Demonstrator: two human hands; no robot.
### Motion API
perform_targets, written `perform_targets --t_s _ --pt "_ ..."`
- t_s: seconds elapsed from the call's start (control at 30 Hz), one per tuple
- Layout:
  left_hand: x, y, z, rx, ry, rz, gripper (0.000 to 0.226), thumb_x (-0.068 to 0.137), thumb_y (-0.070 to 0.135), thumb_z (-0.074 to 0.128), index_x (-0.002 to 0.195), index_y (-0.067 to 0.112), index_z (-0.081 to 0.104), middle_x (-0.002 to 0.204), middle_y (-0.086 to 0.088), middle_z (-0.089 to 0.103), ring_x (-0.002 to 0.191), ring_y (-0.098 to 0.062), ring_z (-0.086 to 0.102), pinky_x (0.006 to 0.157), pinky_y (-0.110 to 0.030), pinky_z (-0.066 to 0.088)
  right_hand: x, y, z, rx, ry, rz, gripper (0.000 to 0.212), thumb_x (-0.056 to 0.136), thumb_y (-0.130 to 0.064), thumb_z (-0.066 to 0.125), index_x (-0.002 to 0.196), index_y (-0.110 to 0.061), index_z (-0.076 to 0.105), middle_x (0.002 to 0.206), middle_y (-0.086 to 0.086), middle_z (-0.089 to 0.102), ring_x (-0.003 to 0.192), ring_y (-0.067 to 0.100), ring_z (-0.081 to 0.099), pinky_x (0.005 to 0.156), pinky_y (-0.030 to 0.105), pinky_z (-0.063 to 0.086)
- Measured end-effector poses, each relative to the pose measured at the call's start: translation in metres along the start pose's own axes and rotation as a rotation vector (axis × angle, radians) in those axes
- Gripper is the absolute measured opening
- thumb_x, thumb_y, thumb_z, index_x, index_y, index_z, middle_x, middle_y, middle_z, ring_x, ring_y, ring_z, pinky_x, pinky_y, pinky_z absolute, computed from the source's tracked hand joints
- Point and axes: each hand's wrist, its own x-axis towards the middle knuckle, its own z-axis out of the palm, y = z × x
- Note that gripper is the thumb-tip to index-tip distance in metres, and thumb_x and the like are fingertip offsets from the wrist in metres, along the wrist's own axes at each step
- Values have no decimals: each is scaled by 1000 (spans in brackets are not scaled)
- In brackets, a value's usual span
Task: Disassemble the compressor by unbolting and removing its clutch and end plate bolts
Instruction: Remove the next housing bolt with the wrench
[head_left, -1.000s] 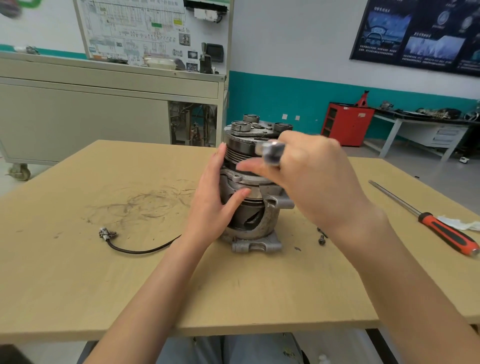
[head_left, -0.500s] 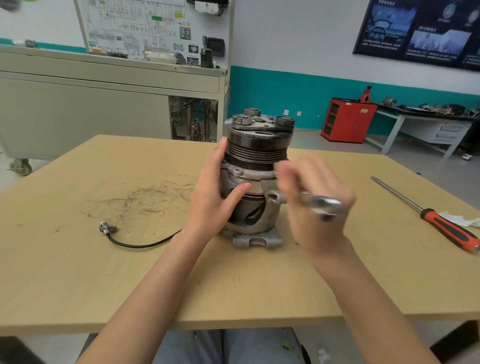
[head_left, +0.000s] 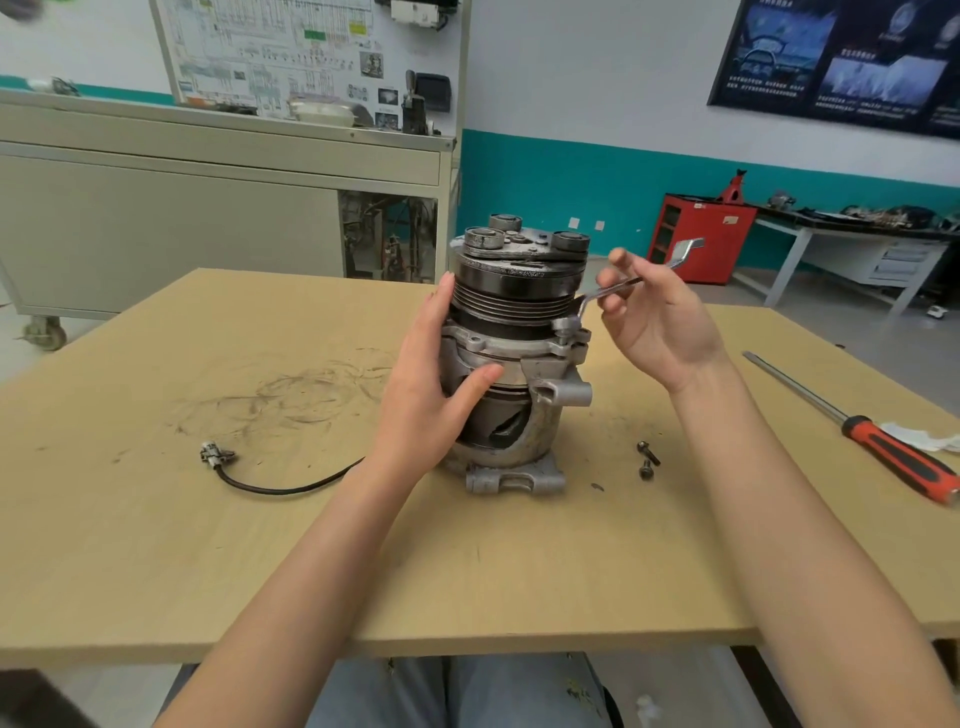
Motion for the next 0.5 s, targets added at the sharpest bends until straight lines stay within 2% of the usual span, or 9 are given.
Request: perform_targets --t_s 0.07,0.17,0.23,0.33,0.43,0.5 --pt "0 0 0 -2 2 -1 75 84 48 57 147 42 16 156 7 29 144 -8 26 115 -48 32 -9 -3 0 5 -42 -21 11 95 -11 39 96 -9 50 83 6 67 69 13 66 65 17 54" --pt "0 -1 0 -7 0 -5 76 84 49 57 147 43 15 156 10 28 144 -7 26 115 -48 32 -25 -13 16 -229 62 -202 15 90 -14 44 91 -3 55 87 10 72 73 15 69 67 17 55" --pt "0 -1 0 -8 -1 3 75 84 48 57 146 44 15 154 16 28 144 -6 25 115 -47 32 -36 -24 34 -492 96 -314 22 91 -22 47 94 -4 60 93 10 73 77 18 71 69 20 56" --pt "0 -2 1 -8 9 27 75 85 45 58 147 43 15 152 21 25 144 -4 25 116 -46 31 -55 -34 64 -885 11 -404 24 89 -32 53 101 -16 67 101 5 73 86 23 72 74 25 57" --pt "0 -3 0 -11 13 22 75 85 44 58 146 43 16 153 15 29 144 -7 26 115 -47 31 -69 -27 87 -1283 -28 -557 19 90 -24 57 105 -20 67 97 1 72 87 20 71 77 33 58" --pt "0 -3 1 -10 10 14 75 85 44 58 147 40 16 155 9 30 144 -9 27 115 -48 31 -73 -19 91 -1635 -24 -753 19 90 -15 59 106 -8 68 93 9 71 81 24 70 72 44 58"
